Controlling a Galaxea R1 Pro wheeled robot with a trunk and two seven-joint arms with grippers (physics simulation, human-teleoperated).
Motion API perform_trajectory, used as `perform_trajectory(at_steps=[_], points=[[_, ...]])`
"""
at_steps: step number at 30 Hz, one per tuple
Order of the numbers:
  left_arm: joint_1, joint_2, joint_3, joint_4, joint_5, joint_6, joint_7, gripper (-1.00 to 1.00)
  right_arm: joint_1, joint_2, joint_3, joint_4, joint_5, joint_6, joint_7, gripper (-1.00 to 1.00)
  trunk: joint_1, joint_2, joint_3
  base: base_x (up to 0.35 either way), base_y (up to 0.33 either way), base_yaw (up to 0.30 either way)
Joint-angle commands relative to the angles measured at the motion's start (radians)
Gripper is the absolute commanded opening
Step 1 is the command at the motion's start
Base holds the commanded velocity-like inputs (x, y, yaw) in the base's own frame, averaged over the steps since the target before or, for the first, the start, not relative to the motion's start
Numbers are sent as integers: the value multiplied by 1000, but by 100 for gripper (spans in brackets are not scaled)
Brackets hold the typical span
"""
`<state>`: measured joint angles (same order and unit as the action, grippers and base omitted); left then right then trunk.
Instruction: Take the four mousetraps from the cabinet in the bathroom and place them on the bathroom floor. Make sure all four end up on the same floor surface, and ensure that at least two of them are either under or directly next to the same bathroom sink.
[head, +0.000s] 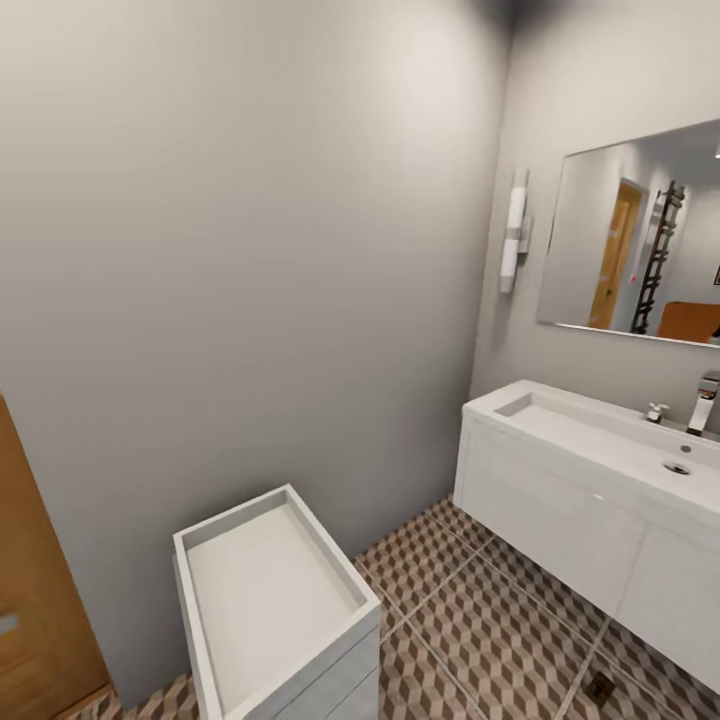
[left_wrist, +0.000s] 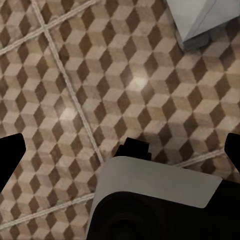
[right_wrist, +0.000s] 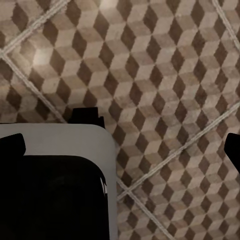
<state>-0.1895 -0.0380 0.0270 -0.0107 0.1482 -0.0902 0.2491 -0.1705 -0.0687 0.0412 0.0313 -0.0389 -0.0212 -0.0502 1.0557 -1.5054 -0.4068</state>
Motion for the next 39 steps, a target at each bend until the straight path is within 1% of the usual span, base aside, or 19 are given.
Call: perform_trajectory(at_steps=[1,11,30,39], points=[[-1,0,2,1,7,-5,1,100,-1,0,5,2,-4,-2,-1,100,0,-1,-1,0,0,101],[-1,-4,8,1,11,-4,1,100,-1,0,5,2,-3,0,4,100,0,-1,-1,0,0,214],[-1,-6,10,4,18,-1,0,100,-1,1,6,2,-2,3,3,100,0,-1,-1,0,0,273],[-1,-12,10,7,21,-3,0,100,-1,3,6,2,-2,3,3,100,0,-1,-1,0,0,278]])
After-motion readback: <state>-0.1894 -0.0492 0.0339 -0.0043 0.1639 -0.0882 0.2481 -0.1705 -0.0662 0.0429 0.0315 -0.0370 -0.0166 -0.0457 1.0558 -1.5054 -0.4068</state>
